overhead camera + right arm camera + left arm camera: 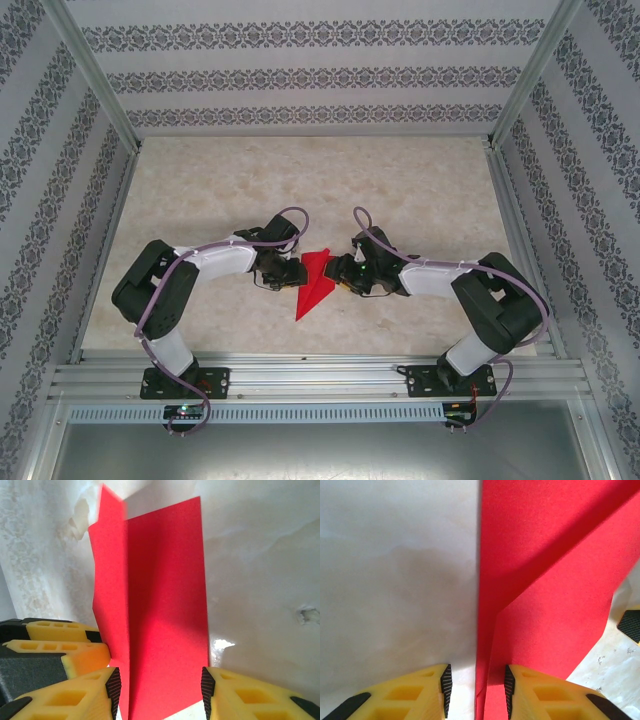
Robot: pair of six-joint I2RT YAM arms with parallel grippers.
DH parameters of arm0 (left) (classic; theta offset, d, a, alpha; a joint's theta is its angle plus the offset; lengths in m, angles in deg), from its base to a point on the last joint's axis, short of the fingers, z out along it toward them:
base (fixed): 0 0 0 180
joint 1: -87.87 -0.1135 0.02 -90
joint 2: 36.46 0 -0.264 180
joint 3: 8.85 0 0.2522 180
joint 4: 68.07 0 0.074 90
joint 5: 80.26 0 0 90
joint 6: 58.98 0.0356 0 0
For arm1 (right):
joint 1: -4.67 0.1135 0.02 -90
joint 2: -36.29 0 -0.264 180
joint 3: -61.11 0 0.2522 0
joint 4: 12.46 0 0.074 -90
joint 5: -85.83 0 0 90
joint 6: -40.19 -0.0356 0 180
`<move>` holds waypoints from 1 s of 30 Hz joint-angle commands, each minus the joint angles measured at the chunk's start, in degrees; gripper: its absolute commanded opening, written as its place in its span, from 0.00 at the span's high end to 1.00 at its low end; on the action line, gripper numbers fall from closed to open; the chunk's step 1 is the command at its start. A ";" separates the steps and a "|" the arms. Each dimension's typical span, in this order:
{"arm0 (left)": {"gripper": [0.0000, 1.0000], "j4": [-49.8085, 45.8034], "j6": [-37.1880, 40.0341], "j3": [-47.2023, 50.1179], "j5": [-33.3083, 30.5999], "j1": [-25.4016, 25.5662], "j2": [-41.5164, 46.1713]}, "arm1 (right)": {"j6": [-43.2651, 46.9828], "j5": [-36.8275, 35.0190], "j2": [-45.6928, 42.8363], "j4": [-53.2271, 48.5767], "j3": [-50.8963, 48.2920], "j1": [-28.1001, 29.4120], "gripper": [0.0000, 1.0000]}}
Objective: Fold a paper plane with a square sheet of paper (pick it up from the middle)
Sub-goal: Turn over the paper at the center of the table.
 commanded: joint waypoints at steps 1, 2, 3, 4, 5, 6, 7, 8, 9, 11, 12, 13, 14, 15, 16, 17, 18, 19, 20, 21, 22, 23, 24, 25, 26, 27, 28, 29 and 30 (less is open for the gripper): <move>0.64 1.05 1.15 -1.27 0.85 0.98 -2.40 | -1.47 -1.22 0.59 -0.04 -0.34 0.78 0.52; 0.64 1.04 1.23 -1.10 0.83 0.98 -2.35 | -1.43 -2.28 0.03 -0.68 -0.59 0.90 0.52; 0.64 1.12 1.16 -1.02 0.92 0.98 -2.55 | -1.30 -2.86 -0.32 -1.57 -0.48 0.92 0.52; 0.64 1.20 1.15 -1.02 0.98 0.98 -2.66 | -1.06 -3.16 -0.48 -2.57 -0.25 0.96 0.52; 0.64 1.28 1.15 -0.97 1.04 1.07 -2.86 | -0.66 -3.02 -0.43 -3.09 -0.04 1.00 0.52; 0.65 1.38 1.19 -0.87 1.12 1.07 -2.99 | -0.64 -2.57 -0.12 -3.41 0.22 1.00 0.52; 0.65 1.47 1.06 -0.94 1.22 1.16 -3.09 | -0.99 -2.41 0.10 -3.24 0.17 1.20 0.52; 0.65 1.56 1.06 -1.04 1.32 1.24 -3.18 | -1.50 -2.33 0.29 -2.70 -0.08 1.43 0.52; 0.65 1.67 1.06 -1.13 1.37 1.29 -3.16 | -1.99 -2.27 0.45 -2.20 -0.26 1.69 0.52; 0.65 1.73 0.98 -1.25 1.39 1.33 -3.13 | -2.51 -1.71 1.12 -1.28 -0.37 1.80 0.52; 0.65 1.82 0.89 -1.21 1.51 1.38 -3.13 | -2.94 -1.60 1.48 -0.75 -0.52 1.70 0.52; 0.65 1.90 0.81 -1.23 1.60 1.42 -3.18 | -3.46 -1.22 1.74 0.28 -0.71 1.77 0.51; 0.65 1.92 0.80 -1.29 1.69 1.50 -3.19 | -4.10 -0.55 2.08 2.12 -1.05 1.87 0.51; 0.65 1.92 0.81 -1.24 1.77 1.51 -3.10 | -4.72 0.09 2.43 3.44 -1.24 1.86 0.51; 0.65 1.92 0.72 -1.26 1.67 1.60 -2.95 | -5.09 0.28 2.82 3.92 -1.18 1.88 0.51; 0.65 1.92 0.72 -1.26 1.63 1.62 -2.90 | -5.10 0.23 3.01 4.00 -1.16 1.88 0.51; 0.65 1.92 0.71 -1.21 1.47 1.60 -2.92 | -5.25 0.19 3.15 4.31 -1.16 1.96 0.50; 0.65 1.92 0.70 -1.21 1.54 1.68 -2.92 | -5.26 0.02 3.26 4.26 -1.16 1.97 0.50; 0.65 1.92 0.71 -1.25 1.70 1.68 -2.97 | -5.40 -0.08 3.30 4.67 -1.29 1.93 0.50; 0.65 1.92 0.71 -1.22 1.65 1.68 -2.93 | -5.67 0.01 3.37 5.19 -1.42 2.02 0.50; 0.65 1.92 0.70 -1.31 1.70 1.81 -2.93 | -5.74 0.10 3.37 5.31 -1.42 2.04 0.50; 0.65 1.92 0.71 -1.26 1.65 1.77 -2.93 | -5.72 0.09 3.29 5.36 -1.42 2.02 0.50; 0.65 1.83 0.71 -1.26 1.63 1.77 -2.99 | -5.74 0.08 3.07 5.61 -1.42 2.06 0.50; 0.65 1.83 0.71 -1.34 1.63 1.79 -2.94 | -5.77 0.01 2.92 6.01 -1.51 2.06 0.50; 0.65 1.83 0.71 -1.29 1.69 1.82 -2.92 | -5.72 0.09 2.78 6.24 -1.40 1.99 0.50; 0.65 1.83 0.71 -1.23 1.56 1.86 -2.93 | -5.69 0.35 2.55 6.83 -1.26 2.02 0.50; 0.65 1.75 0.71 -1.25 1.60 1.86 -2.93 | -5.86 0.71 2.48 7.49 -1.12 2.14 0.50; 0.65 1.82 0.71 -1.26 1.54 1.86 -3.02 | -5.89 0.80 2.32 7.68 -0.93 2.08 0.49; 0.65 1.83 0.71 -1.24 1.57 1.86 -3.02 | -5.78 0.84 2.46 7.52 -0.59 2.15 0.49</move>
